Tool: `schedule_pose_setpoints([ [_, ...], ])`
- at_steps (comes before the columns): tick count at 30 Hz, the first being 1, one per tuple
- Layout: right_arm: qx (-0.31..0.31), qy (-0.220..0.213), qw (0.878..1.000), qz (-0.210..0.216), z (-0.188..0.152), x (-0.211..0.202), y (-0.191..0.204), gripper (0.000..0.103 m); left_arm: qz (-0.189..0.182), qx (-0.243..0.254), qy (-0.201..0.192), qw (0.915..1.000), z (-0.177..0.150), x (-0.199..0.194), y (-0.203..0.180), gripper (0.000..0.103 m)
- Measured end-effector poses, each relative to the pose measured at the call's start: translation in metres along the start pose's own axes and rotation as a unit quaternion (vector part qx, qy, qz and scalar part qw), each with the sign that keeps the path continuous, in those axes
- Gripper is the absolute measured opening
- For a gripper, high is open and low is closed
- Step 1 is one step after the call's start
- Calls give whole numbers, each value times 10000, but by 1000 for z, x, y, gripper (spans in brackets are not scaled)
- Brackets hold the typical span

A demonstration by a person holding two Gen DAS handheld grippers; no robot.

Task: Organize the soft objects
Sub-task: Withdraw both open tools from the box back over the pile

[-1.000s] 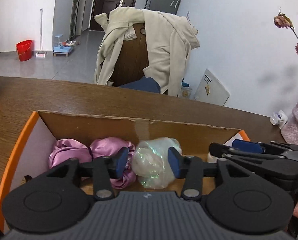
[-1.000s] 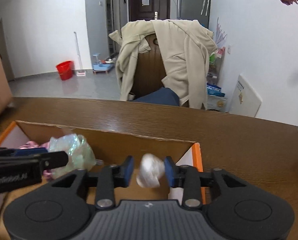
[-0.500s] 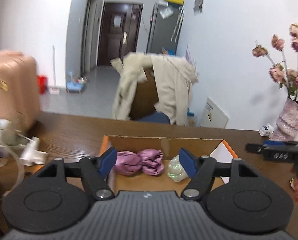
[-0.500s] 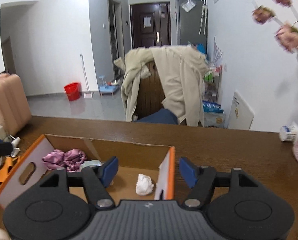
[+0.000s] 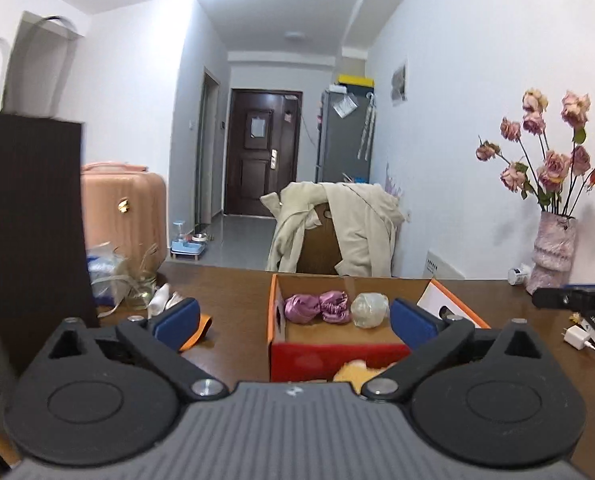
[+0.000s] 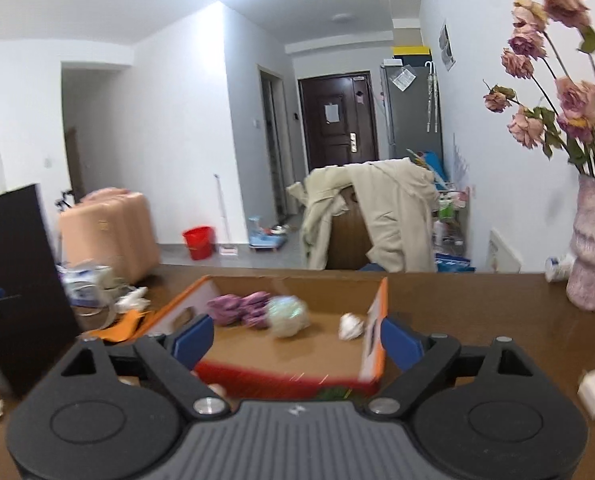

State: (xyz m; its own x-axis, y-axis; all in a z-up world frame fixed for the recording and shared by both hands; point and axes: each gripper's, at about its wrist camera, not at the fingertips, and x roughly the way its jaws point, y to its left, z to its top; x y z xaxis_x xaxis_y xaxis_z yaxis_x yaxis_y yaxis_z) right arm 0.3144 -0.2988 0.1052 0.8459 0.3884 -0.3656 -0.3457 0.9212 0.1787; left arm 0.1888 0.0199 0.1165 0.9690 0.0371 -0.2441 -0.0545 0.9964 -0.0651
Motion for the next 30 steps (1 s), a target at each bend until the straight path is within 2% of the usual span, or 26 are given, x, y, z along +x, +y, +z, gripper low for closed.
schedule_pose_setpoints([
  [4,-32,-204,9998,-80,-36,-38,23,99,128,-101,-135,9998,-32,-35,7,103],
  [6,-29,-351,9991,-252,-56,-54,35,100,163,-94,-94,9998,-47,-49,10,103],
  [10,-149,-495,9982,-289,-97,-83,60,100,191,38,25,9998,-78,-72,16,103],
  [16,-358,-416,9984,-157,-143,-111,91,102,137,-46,205,9997,-99,-85,24,103],
  [22,-350,-338,9986,-206,-155,-119,98,102,90,-18,233,9997,-99,-83,19,103],
  [30,-113,-203,9995,-192,-149,-99,82,99,-43,40,628,9980,-103,-51,7,103],
])
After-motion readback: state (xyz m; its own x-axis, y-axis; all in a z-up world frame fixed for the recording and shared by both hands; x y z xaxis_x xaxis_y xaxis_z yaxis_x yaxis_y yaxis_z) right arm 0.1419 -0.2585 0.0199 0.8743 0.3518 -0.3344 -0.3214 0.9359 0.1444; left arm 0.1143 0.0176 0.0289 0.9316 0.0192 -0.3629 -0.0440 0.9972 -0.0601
